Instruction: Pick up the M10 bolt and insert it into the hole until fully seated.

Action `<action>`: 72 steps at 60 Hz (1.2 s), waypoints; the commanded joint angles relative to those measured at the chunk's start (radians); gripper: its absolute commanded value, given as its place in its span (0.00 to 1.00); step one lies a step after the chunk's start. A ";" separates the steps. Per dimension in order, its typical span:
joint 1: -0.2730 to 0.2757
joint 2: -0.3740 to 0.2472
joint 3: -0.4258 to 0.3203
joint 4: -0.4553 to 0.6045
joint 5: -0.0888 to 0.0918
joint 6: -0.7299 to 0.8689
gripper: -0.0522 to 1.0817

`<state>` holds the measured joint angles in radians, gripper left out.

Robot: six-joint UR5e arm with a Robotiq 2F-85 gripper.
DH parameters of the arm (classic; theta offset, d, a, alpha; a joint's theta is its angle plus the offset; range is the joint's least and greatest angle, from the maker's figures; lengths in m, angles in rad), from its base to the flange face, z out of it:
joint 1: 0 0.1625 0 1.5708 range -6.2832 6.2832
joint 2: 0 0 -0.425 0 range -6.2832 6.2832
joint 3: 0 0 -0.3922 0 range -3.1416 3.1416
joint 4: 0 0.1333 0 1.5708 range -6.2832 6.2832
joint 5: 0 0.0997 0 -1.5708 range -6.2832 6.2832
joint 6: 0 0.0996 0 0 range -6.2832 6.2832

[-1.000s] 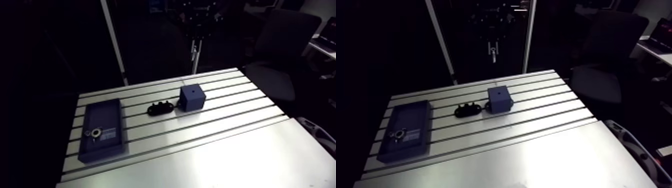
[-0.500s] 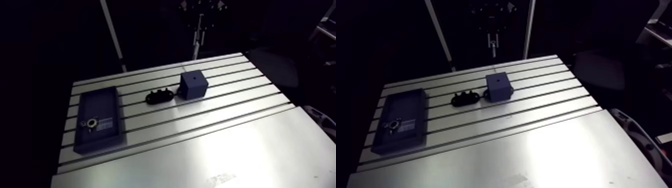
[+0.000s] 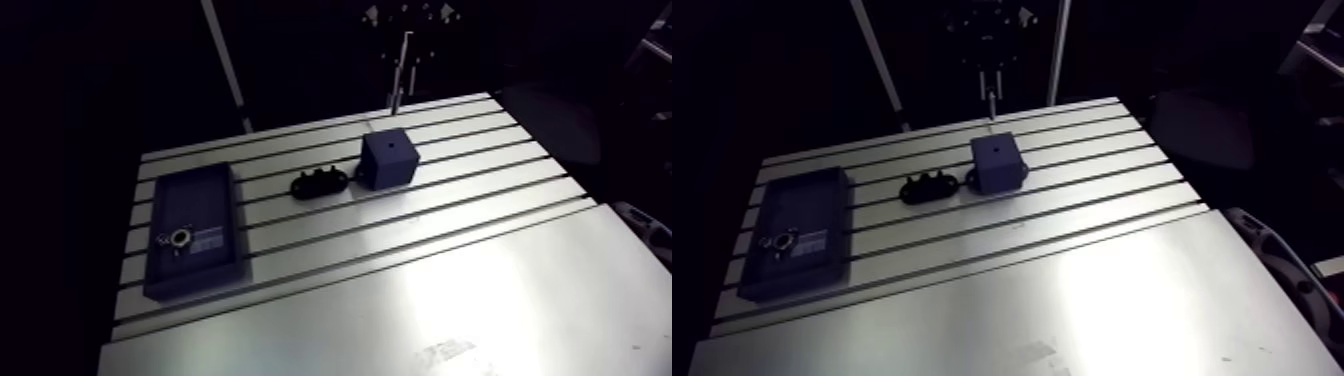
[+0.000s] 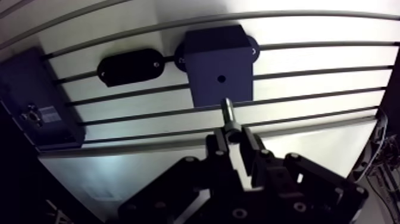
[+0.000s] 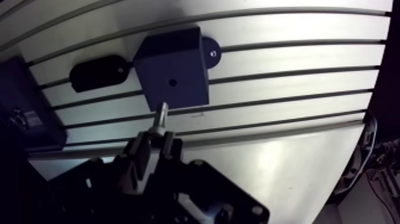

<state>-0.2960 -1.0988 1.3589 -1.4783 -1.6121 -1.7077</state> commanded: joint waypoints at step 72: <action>0.001 0.001 0.092 -0.096 -0.004 0.001 1.00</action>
<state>-0.2935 -1.0963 1.4392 -1.5740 -1.6148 -1.7064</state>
